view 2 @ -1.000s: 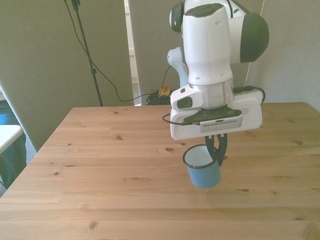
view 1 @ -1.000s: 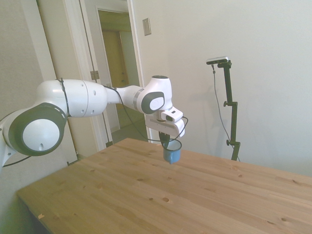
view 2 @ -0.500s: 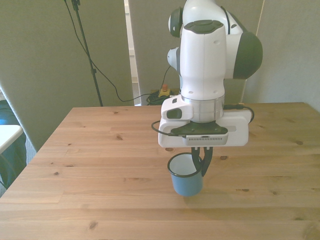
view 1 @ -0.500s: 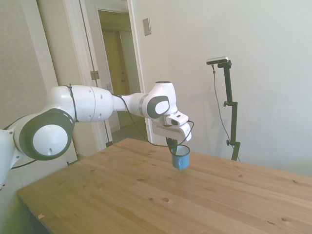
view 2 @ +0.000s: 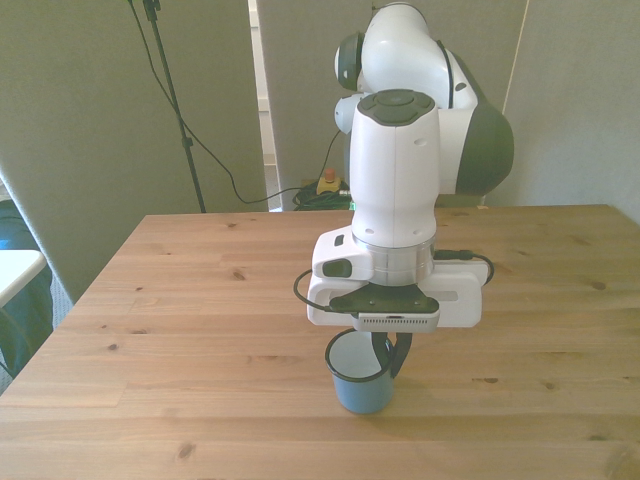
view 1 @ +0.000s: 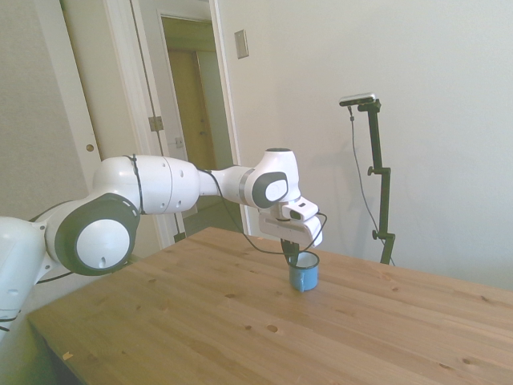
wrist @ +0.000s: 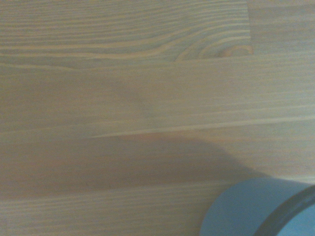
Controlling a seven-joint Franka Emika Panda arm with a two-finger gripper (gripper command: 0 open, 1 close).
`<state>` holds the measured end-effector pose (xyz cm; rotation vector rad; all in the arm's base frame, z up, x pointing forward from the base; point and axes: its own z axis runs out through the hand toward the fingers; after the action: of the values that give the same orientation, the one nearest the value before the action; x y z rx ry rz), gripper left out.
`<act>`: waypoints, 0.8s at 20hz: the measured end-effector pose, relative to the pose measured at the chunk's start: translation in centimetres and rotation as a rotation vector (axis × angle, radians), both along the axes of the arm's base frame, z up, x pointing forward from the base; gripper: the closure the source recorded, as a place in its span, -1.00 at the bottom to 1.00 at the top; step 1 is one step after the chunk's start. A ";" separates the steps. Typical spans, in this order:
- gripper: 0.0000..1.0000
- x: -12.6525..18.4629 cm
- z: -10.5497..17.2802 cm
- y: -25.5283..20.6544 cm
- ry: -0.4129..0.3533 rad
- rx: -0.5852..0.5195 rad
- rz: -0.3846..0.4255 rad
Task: Flip the mug upright
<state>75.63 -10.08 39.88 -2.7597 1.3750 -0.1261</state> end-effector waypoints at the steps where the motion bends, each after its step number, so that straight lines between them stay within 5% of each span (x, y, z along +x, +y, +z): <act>1: -1.00 0.0 0.1 0.0 0.001 0.001 0.000; 11: -1.00 0.1 1.2 0.0 -0.005 0.011 0.002; 16: -1.00 -0.8 4.1 -0.4 -0.031 0.024 -0.002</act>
<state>74.87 -10.48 43.98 -2.7252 1.3626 -0.1501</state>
